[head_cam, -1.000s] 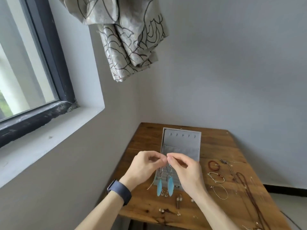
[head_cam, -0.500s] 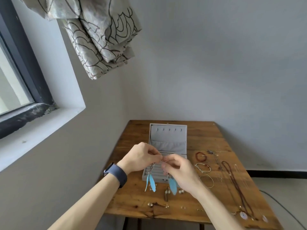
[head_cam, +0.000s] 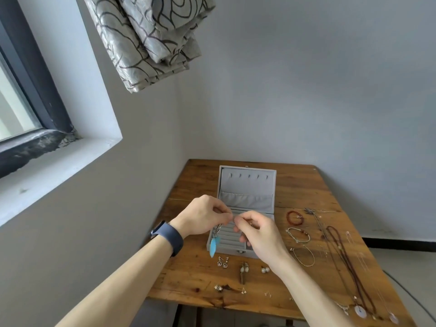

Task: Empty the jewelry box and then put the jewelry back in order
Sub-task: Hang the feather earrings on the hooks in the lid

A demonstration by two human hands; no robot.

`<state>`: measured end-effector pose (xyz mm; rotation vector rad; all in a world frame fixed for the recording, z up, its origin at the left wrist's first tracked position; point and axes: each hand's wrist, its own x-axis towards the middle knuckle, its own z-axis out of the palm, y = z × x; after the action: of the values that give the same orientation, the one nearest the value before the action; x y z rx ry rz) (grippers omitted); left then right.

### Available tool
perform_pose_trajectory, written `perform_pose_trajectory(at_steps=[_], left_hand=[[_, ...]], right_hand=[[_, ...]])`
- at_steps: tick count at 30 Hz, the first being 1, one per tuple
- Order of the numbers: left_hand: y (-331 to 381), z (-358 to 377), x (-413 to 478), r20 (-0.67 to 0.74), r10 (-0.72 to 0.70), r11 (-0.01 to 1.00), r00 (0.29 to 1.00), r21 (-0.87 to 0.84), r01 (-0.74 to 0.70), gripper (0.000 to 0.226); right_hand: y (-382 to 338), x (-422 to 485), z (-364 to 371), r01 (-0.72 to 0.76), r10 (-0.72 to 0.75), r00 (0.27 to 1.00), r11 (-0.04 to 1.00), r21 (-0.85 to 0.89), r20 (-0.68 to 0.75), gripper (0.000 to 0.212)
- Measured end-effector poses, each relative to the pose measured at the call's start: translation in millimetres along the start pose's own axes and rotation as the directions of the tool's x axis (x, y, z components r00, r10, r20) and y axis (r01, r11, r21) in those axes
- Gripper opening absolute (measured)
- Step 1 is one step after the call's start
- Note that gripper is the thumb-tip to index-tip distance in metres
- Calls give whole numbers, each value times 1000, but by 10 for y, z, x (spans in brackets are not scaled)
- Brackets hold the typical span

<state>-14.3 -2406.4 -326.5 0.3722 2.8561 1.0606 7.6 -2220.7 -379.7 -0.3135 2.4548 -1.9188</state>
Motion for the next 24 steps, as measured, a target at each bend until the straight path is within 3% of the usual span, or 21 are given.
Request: perform_pose_trajectory(at_steps=[4,10,14,17,20,24], left_hand=[[-202,15,212,-51,-41,998,998,-39,39,13],[-514,-30,862,-72,-287,911,955,-330,249,64],[-679,-48,1388,26,-412,781,911,-504,368,93],[-808,-45,1677,143,-438,709,887,-551,439,102],[-911,-72,1843,226,-433,735,873,-472,487,92],[-979,-121,1922,297,-401,787,866,-373,492,43]], right_hand=[[111,257,24,-29,27,999,998,-51,-44,12],[271,1001,-4,-190,204,965,977,95,-164,12],[356,1556,35,-227,250,949,965,134,-191,12],[371,1867,100,-240,266,944,959,147,-194,10],[366,2073,170,-268,301,935,947,179,-190,13],[382,2184,233,-303,337,917,936,178,-211,17]])
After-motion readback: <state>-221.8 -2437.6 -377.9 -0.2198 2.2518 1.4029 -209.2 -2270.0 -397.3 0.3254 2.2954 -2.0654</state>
